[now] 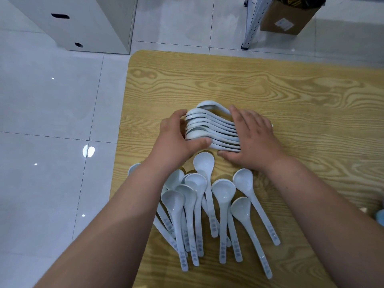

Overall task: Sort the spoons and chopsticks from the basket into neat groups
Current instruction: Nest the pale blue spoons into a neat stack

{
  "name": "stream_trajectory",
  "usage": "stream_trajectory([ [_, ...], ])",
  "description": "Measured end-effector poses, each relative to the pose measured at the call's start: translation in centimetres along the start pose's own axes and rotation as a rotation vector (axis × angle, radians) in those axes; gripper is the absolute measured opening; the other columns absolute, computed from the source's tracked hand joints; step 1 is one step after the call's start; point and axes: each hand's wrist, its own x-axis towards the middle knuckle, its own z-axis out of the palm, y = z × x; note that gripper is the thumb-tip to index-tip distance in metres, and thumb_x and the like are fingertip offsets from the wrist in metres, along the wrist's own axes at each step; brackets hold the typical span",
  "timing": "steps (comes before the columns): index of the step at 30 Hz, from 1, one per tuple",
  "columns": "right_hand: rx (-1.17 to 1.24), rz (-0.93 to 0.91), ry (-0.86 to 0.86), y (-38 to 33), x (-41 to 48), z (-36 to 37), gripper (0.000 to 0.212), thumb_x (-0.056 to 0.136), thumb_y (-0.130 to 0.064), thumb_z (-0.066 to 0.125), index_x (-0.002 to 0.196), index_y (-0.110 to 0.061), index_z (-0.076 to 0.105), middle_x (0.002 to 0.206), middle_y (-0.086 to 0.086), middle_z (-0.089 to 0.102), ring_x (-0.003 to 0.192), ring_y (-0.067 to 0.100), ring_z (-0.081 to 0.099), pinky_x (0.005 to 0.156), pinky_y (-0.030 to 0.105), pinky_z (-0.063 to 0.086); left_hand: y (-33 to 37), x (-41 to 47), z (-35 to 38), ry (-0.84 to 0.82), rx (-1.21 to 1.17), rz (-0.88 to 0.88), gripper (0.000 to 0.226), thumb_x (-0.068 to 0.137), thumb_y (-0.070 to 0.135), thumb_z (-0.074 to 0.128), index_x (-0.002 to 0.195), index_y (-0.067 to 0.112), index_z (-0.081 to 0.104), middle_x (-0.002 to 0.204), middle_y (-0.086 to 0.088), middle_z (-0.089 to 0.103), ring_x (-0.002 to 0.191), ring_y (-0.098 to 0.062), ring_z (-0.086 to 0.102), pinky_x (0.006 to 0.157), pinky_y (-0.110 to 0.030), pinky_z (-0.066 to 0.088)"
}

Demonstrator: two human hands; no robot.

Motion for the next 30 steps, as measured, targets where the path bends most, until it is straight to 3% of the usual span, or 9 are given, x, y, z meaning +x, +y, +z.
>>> stream_trajectory([
  [5,0.024,0.011,-0.007,-0.2,0.6,-0.4,0.117,0.063,-0.086,0.053,0.155,-0.023,0.018,0.150,0.003,0.034,0.142,0.026,0.026,0.117,0.047,0.019,-1.6,-0.4,0.3,0.089,0.349,0.240,0.083,0.074,0.020,0.088,0.145,0.013,0.044,0.126,-0.001,0.042,0.107,-0.015,0.057,0.094,-0.024,0.047],
  [7,0.007,-0.008,0.003,-0.5,0.7,-0.3,0.116,0.064,-0.086,0.054,0.154,-0.021,0.022,0.149,0.003,0.036,0.141,0.027,0.028,0.116,0.047,0.020,-2.0,-0.3,0.2,0.118,0.445,0.334,0.084,0.071,0.021,0.090,0.141,0.005,0.047,0.130,-0.013,0.045,0.116,-0.027,0.054,0.101,-0.038,0.047],
  [10,-0.010,-0.040,0.042,-0.7,0.7,-0.3,0.116,0.064,-0.084,0.056,0.154,-0.017,0.026,0.148,0.005,0.039,0.140,0.029,0.032,0.114,0.048,0.021,-1.8,-0.1,-0.2,-0.009,0.285,0.322,0.098,0.073,0.040,0.087,0.150,0.010,0.034,0.142,-0.005,0.034,0.133,-0.024,0.041,0.110,-0.037,0.041],
  [12,-0.044,-0.059,0.052,-0.8,0.6,-0.2,0.120,0.064,-0.087,0.053,0.155,-0.013,0.027,0.147,0.007,0.041,0.139,0.031,0.035,0.113,0.049,0.022,-1.4,-0.1,0.0,-0.057,0.165,0.272,0.086,0.084,0.045,0.076,0.151,0.016,0.031,0.140,0.002,0.031,0.133,-0.020,0.042,0.110,-0.034,0.041],
  [17,-0.079,-0.083,0.071,-1.1,0.1,0.2,0.125,0.065,-0.095,0.038,0.156,-0.010,0.026,0.143,0.007,0.043,0.135,0.028,0.036,0.114,0.050,0.023,-1.2,0.0,0.5,0.047,0.108,0.163,0.053,0.091,0.014,0.066,0.140,0.018,0.047,0.129,0.000,0.042,0.120,-0.019,0.051,0.104,-0.043,0.047],
  [19,-0.066,-0.088,0.082,-1.0,0.0,0.2,0.122,0.067,-0.093,0.040,0.156,-0.010,0.027,0.143,0.007,0.044,0.135,0.028,0.037,0.113,0.050,0.024,-1.6,-0.2,0.4,0.015,0.147,0.207,0.060,0.089,0.018,0.072,0.142,0.015,0.044,0.131,-0.001,0.040,0.125,-0.021,0.048,0.107,-0.042,0.046],
  [22,-0.041,-0.087,0.111,-0.9,-0.1,0.4,0.115,0.070,-0.087,0.046,0.155,-0.011,0.031,0.143,0.007,0.047,0.133,0.029,0.042,0.111,0.051,0.027,-2.4,-0.6,-0.1,-0.087,0.250,0.317,0.099,0.073,0.032,0.088,0.153,0.014,0.031,0.142,-0.003,0.034,0.134,-0.007,0.031,0.113,-0.021,0.032],
  [26,-0.039,-0.075,0.118,-1.0,0.1,0.5,0.111,0.072,-0.081,0.051,0.155,-0.011,0.031,0.142,0.007,0.048,0.131,0.030,0.044,0.110,0.050,0.029,-2.7,0.3,-1.0,-0.027,0.440,0.394,0.099,0.075,0.024,0.087,0.155,0.019,0.029,0.142,-0.006,0.040,0.121,-0.010,0.047,0.099,-0.028,0.044],
  [30,-0.065,-0.093,0.178,-1.2,0.2,0.8,0.102,0.079,-0.074,0.056,0.155,-0.010,0.034,0.141,0.008,0.052,0.126,0.030,0.050,0.104,0.048,0.034,-2.2,0.7,-0.1,0.092,0.512,0.447,0.084,0.074,0.022,0.088,0.141,-0.001,0.043,0.129,-0.018,0.049,0.105,-0.027,0.058,0.083,-0.035,0.053],
])
